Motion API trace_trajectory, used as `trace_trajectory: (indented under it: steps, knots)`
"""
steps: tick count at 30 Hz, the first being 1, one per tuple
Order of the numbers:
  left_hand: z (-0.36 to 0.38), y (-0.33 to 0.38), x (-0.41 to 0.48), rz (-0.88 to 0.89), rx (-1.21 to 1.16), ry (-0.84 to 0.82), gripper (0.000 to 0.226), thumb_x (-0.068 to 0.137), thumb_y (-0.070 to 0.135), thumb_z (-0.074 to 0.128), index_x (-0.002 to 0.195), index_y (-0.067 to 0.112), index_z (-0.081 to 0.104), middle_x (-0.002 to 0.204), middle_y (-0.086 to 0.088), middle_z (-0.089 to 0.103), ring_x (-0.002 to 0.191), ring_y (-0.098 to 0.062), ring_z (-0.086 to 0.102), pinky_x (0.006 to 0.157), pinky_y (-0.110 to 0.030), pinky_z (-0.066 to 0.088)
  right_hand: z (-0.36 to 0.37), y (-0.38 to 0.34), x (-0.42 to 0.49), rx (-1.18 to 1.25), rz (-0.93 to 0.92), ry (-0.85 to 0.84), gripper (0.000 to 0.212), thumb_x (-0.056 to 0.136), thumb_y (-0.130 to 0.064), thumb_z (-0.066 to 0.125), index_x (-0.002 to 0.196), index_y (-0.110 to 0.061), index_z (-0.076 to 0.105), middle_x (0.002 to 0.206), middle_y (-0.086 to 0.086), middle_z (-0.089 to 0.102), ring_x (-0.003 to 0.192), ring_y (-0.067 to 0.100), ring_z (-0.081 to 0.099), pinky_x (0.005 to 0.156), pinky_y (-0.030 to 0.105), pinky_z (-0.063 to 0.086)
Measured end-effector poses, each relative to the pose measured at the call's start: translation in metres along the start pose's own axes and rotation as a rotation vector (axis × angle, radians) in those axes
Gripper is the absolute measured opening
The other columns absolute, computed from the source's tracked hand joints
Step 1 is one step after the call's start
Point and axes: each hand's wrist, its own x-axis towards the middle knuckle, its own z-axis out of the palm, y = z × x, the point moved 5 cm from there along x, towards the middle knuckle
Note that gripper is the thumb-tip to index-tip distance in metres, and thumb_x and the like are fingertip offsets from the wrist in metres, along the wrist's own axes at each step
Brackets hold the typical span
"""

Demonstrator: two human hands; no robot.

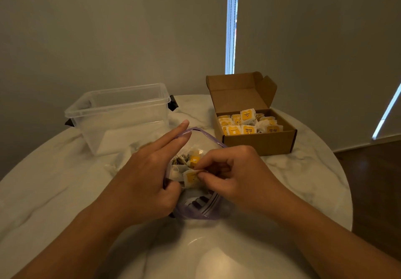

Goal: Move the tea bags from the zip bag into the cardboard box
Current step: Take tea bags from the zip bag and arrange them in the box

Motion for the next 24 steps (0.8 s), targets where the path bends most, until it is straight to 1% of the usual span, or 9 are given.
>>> trace_trajectory:
  steps: [4,8,12,14,16,17,18,21,24]
  knots:
    - [0.000,0.000,0.000,0.004,0.021,0.005,0.083,0.066,0.015,0.055,0.148,0.016,0.044,0.160,0.017,0.027,0.118,-0.025,0.028,0.062,-0.003,0.037,-0.004,0.002,0.000,0.123,0.056,0.013,0.017,0.083,-0.009,0.073,0.098,-0.016,0.075,0.087,-0.003,0.074,0.081,0.009,0.071,0.072,0.025,0.059]
    - [0.000,0.000,-0.001,0.011,0.027,0.007,0.081,0.067,0.016,0.055,0.148,0.017,0.045,0.160,0.017,0.027,0.117,-0.019,0.029,0.059,-0.003,0.037,-0.008,0.004,-0.002,0.235,0.102,0.026,0.016,0.083,-0.007,0.073,0.097,-0.014,0.075,0.086,0.001,0.075,0.078,0.014,0.073,0.069,0.029,0.061]
    - [0.002,-0.004,-0.001,0.005,0.026,0.013,0.081,0.070,0.021,0.054,0.150,0.021,0.042,0.160,0.021,0.025,0.116,-0.024,0.032,0.066,-0.006,0.036,-0.017,0.001,-0.001,0.331,0.116,0.016,0.016,0.082,-0.004,0.071,0.098,-0.009,0.073,0.089,0.005,0.075,0.082,0.016,0.073,0.069,0.029,0.061]
    - [0.002,-0.005,-0.002,0.006,0.003,0.022,0.080,0.072,0.028,0.051,0.151,0.024,0.039,0.159,0.025,0.023,0.118,-0.023,0.035,0.075,-0.012,0.041,-0.032,-0.001,0.002,0.394,0.125,0.040,0.016,0.082,-0.002,0.069,0.097,-0.008,0.072,0.089,0.005,0.075,0.082,0.017,0.073,0.067,0.028,0.060]
    - [0.002,-0.005,-0.003,-0.001,-0.011,0.022,0.080,0.073,0.030,0.049,0.152,0.027,0.036,0.159,0.028,0.020,0.120,-0.018,0.043,0.086,-0.026,0.051,-0.055,-0.002,0.011,0.415,0.112,0.102,0.015,0.082,-0.003,0.068,0.096,-0.009,0.071,0.088,0.005,0.075,0.081,0.018,0.073,0.066,0.025,0.058]
    - [0.002,-0.005,-0.003,-0.013,-0.014,0.015,0.081,0.073,0.028,0.051,0.153,0.028,0.035,0.159,0.029,0.019,0.118,-0.020,0.044,0.086,-0.034,0.054,-0.068,-0.003,0.018,0.408,0.092,0.131,0.015,0.082,-0.005,0.068,0.097,-0.008,0.071,0.088,0.005,0.075,0.081,0.019,0.073,0.066,0.025,0.058]
    - [0.002,-0.006,-0.003,-0.024,-0.013,0.010,0.083,0.072,0.025,0.053,0.153,0.028,0.035,0.159,0.029,0.019,0.115,-0.023,0.042,0.083,-0.038,0.055,-0.080,-0.004,0.025,0.399,0.070,0.151,0.017,0.081,-0.007,0.068,0.098,-0.007,0.070,0.089,0.006,0.075,0.082,0.021,0.073,0.066,0.025,0.058]
    - [0.002,-0.006,-0.003,-0.038,-0.002,0.007,0.083,0.070,0.024,0.054,0.152,0.028,0.037,0.159,0.029,0.020,0.116,-0.027,0.034,0.079,-0.040,0.057,-0.109,0.001,0.051,0.380,0.068,0.192,0.027,0.076,-0.013,0.069,0.101,-0.003,0.068,0.092,0.010,0.075,0.085,0.024,0.073,0.067,0.026,0.058]
    - [0.002,-0.006,-0.004,-0.037,-0.005,0.011,0.083,0.070,0.026,0.054,0.152,0.030,0.037,0.158,0.030,0.020,0.117,-0.028,0.033,0.081,-0.041,0.058,-0.125,0.024,0.078,0.305,0.150,0.241,0.024,0.080,-0.008,0.070,0.103,-0.003,0.069,0.095,0.010,0.074,0.085,0.022,0.073,0.066,0.025,0.058]
